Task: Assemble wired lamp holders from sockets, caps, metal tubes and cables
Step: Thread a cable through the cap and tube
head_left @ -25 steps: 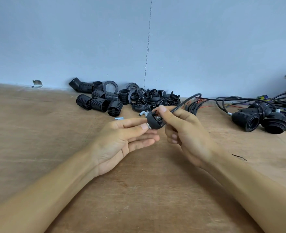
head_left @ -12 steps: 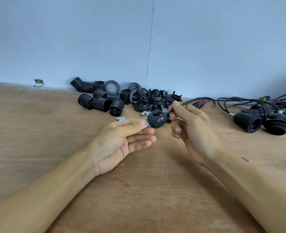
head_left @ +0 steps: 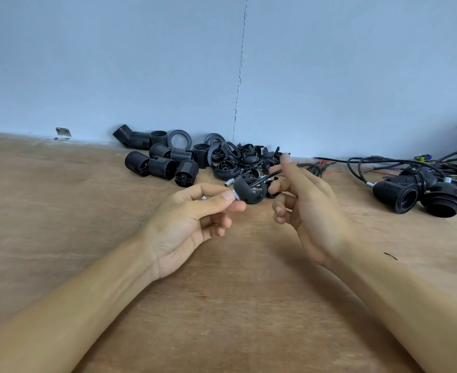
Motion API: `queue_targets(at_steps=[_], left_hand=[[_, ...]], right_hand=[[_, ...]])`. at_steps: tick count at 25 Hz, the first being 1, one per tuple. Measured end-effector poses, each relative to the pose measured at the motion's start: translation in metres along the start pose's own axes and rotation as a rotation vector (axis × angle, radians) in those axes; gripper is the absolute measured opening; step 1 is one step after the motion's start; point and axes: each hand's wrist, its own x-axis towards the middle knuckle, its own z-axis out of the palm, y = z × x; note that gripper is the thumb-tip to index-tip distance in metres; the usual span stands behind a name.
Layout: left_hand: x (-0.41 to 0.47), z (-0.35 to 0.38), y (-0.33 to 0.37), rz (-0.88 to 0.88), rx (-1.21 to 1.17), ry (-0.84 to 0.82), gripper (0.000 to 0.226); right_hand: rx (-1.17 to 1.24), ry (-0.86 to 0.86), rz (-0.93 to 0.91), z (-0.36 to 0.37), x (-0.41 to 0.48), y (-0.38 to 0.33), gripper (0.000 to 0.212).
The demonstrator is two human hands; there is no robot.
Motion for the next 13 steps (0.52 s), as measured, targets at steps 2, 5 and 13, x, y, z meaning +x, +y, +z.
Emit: queue_targets(at_steps=[2,5,13], left_hand=[[-0.001,0.000,-0.002,0.033,0.117,-0.012,0.041],[-0.005,0.006,-0.003,0.049,0.289,-0.053,0.055],[-0.003,0.018,-0.005,0.056,-0.077,-0.042,0.059]], right_hand=[[0.044,0.070,-0.004,-0.003,0.002,0.000,0.030],[-0.107,-0.014,-0.088,-0.004,0.000,-0.001,0.027],[-0.293,-0.340,-0.076,0.015,-0.020,0.002,0.032]])
